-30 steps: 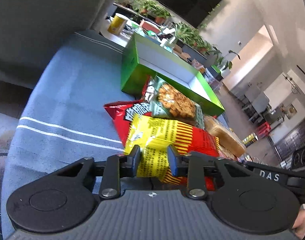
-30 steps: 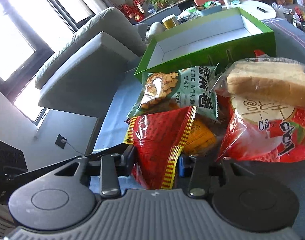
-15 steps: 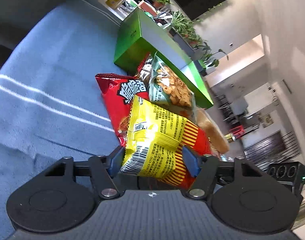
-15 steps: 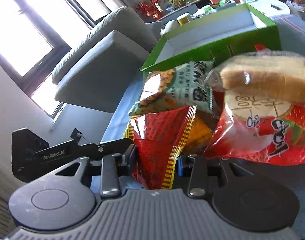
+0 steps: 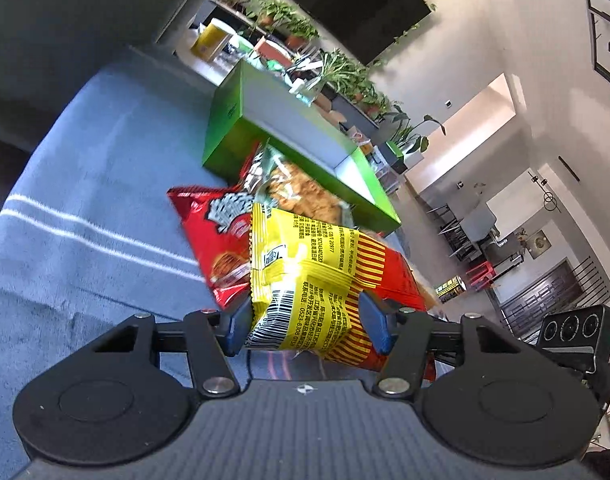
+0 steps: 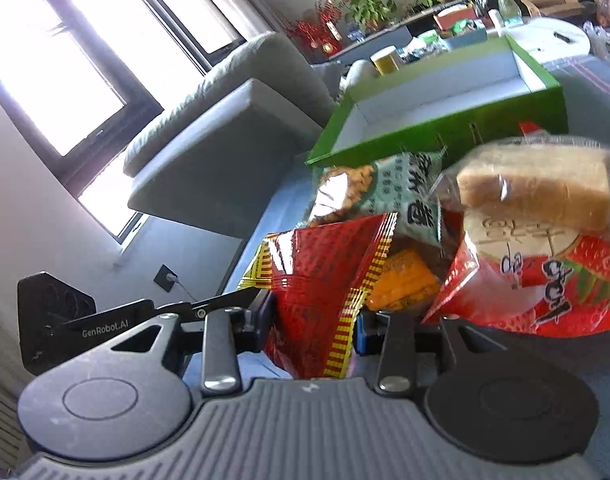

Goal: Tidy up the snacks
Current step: 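Lift the chip bag with the left gripper and drop it into the green box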

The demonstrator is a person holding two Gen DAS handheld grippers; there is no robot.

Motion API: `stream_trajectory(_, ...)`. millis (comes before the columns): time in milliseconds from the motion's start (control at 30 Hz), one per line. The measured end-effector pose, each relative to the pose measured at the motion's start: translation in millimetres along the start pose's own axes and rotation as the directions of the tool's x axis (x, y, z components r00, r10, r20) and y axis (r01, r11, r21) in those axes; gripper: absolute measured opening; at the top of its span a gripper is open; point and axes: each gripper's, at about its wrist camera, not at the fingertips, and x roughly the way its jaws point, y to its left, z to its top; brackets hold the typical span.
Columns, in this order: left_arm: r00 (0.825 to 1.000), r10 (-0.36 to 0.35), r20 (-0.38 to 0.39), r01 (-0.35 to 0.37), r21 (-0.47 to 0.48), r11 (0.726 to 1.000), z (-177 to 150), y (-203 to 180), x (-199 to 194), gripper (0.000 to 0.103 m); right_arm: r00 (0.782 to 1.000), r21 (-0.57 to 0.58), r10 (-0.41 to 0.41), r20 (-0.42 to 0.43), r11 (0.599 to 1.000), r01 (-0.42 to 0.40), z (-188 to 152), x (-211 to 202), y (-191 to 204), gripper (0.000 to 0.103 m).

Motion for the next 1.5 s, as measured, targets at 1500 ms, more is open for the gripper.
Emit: stream_trajectory(1500,0.992,0.036,0.118,-0.063,0.234,0.970,48,-72,22,0.056,0.989,-0.058,-0.005,0.148,0.998,0.014,62,-20,-6,0.082)
